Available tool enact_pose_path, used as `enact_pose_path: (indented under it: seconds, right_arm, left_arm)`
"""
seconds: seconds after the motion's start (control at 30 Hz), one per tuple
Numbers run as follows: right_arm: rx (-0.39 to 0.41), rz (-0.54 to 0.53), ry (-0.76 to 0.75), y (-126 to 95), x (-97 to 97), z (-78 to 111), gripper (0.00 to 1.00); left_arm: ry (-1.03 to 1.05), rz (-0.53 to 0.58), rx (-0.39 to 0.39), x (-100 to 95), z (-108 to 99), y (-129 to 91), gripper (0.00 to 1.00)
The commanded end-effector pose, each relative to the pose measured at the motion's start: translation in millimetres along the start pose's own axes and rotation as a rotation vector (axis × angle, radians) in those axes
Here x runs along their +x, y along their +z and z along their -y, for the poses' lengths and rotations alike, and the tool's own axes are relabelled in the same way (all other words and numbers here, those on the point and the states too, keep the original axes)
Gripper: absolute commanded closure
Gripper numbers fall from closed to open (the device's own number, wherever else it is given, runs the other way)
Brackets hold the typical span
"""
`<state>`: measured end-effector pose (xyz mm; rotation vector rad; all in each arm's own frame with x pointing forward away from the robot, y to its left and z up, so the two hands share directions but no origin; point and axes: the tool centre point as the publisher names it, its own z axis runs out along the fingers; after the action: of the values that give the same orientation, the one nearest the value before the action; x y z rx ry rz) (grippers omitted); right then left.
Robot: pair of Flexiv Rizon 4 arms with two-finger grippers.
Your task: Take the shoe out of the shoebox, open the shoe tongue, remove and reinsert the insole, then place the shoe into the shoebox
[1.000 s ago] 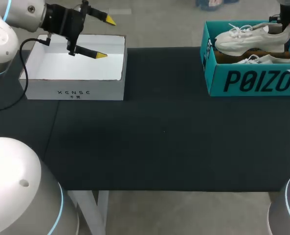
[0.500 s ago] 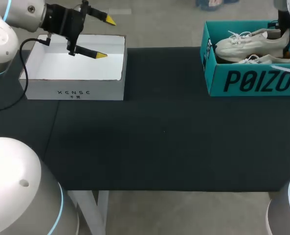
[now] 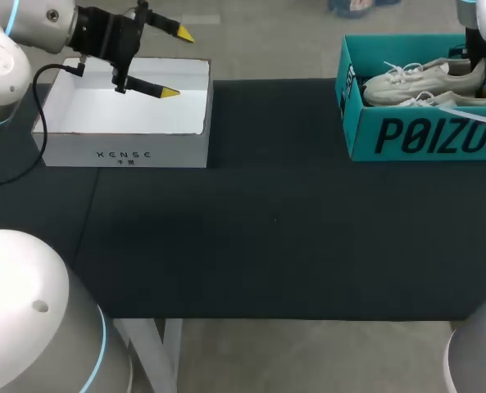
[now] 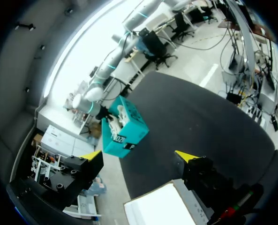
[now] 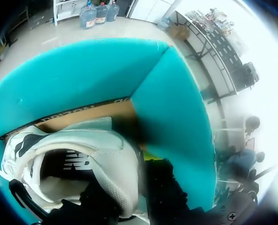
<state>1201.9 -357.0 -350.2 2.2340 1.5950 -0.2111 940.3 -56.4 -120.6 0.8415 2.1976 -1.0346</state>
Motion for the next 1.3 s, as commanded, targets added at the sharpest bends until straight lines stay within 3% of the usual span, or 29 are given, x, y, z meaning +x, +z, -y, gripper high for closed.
enact_pose_path:
  seconds: [0.03,0.27,0.3,0.37,0.47,0.7,0.9,0.97,1.07,1.3]
  right_arm:
    - [0.024,0.009,-0.009,11.7,7.5,-7.7,1.00]
    - [0.051,0.025,0.007,19.6,5.2,-6.6,1.00]
    - [0.051,0.024,0.008,17.1,3.4,-6.1,0.97]
    - [0.042,0.024,0.009,11.6,-0.1,-5.6,0.64]
    - [0.035,0.023,0.012,3.5,-4.6,-4.9,0.58]
    - [0.008,-0.019,0.004,-22.4,-9.2,0.0,0.54]
    - [-0.018,-0.094,-0.025,-54.1,-8.0,4.3,0.41]
    - [-0.037,-0.112,-0.048,-64.0,-6.2,7.5,0.33]
    - [-0.077,-0.159,-0.139,-80.7,-2.4,15.8,0.10]
    - [-0.124,-0.304,-0.333,-122.3,-0.1,31.2,0.00]
  left_arm:
    - [0.000,0.000,-0.002,0.3,0.2,0.4,0.00]
    - [0.000,0.000,-0.002,0.3,0.2,0.4,0.00]
    - [0.000,0.000,-0.002,0.3,0.2,0.4,0.00]
    - [0.000,0.000,-0.002,0.3,0.2,0.4,0.00]
    - [0.000,0.000,-0.002,0.3,0.2,0.4,0.00]
    - [0.000,0.000,-0.002,0.3,0.2,0.4,0.00]
    - [0.000,0.000,-0.002,0.3,0.2,0.4,0.00]
    - [0.000,0.000,-0.002,0.3,0.2,0.4,0.00]
    - [0.000,0.000,-0.002,0.3,0.2,0.4,0.00]
    - [0.000,0.000,-0.002,0.3,0.2,0.4,0.00]
